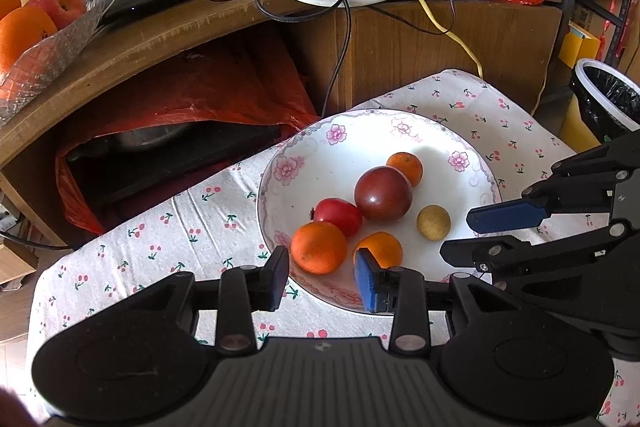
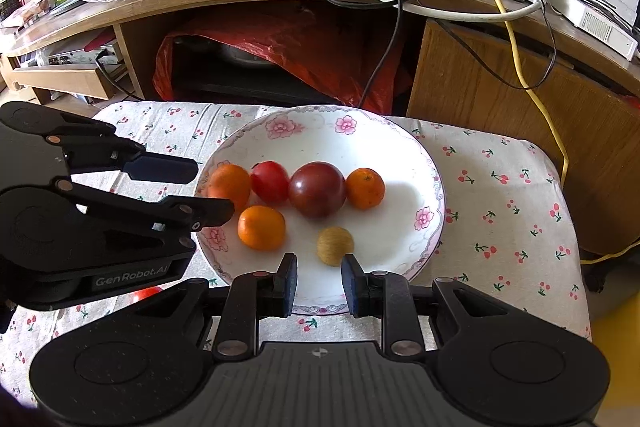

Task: Organize fruits
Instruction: 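Open the right tool over the bowl while the left tool releases its tangerine, then grasp the second brown potato with the right tool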

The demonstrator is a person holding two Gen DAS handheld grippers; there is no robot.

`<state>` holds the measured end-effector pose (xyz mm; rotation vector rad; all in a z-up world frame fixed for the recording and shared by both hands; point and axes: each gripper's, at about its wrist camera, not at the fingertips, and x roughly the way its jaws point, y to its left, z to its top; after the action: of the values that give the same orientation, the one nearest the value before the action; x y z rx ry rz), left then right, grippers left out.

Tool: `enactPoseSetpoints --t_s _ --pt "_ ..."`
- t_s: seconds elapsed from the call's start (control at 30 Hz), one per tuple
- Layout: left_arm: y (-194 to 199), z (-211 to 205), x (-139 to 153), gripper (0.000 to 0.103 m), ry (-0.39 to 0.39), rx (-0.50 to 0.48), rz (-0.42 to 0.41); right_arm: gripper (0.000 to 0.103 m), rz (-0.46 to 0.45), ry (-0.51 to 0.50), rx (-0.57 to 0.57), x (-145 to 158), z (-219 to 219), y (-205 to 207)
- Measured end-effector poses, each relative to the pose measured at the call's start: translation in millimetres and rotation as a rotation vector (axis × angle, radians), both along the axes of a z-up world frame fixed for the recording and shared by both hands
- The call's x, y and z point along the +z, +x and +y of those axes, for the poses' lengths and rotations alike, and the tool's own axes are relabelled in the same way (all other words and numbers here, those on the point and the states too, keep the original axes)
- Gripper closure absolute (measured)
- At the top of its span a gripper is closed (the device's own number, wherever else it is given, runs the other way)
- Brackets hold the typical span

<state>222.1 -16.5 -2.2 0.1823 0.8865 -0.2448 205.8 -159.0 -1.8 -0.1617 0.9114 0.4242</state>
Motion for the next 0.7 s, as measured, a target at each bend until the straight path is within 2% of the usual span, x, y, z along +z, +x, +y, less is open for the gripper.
enactPoseSetpoints --t_s 0.4,0.7 --pt "-22 4 10 0.058 0.004 -0.027 -0.006 0.083 -0.007 0.018 0.056 10 9 -22" --pt "-45 25 3 0.058 0.026 -0.028 0.038 0.082 0.063 0.005 0.132 -6 15 -45"
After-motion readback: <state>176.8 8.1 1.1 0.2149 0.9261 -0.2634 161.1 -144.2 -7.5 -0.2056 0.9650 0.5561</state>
